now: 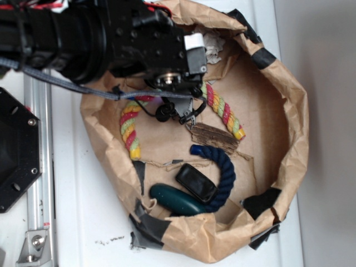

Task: Grab the multicolored rope.

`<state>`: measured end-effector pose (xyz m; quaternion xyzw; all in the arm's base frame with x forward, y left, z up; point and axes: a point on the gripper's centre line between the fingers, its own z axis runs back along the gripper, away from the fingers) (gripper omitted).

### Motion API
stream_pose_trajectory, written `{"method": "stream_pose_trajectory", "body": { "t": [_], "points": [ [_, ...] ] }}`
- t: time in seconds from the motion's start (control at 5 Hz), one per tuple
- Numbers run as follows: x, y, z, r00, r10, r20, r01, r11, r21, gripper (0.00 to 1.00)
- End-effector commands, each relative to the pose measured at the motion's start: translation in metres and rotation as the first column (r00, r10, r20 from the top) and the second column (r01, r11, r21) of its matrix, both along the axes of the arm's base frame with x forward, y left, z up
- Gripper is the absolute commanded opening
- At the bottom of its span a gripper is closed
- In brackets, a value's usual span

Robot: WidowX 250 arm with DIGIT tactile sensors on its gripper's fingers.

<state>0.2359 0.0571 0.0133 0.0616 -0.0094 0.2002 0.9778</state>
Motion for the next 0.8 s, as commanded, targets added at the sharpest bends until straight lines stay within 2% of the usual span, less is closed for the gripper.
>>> {"method": "stream_pose_trajectory", "body": {
  "t": [0.0,0.2,0.4,0.6],
  "points": [
    [-0.01,-0.043,0.083,0.946,-0.294,0.133,0.303,0.952,-0.049,0.0],
    [0.002,-0.051,0.132,0.94,-0.294,0.174,0.301,0.954,-0.013,0.0],
    [0.013,-0.044,0.14,0.952,-0.251,0.176,0.258,0.966,-0.02,0.0],
    [0.018,-0.042,0.13,0.954,-0.25,0.162,0.255,0.967,-0.004,0.0]
  ]
}}
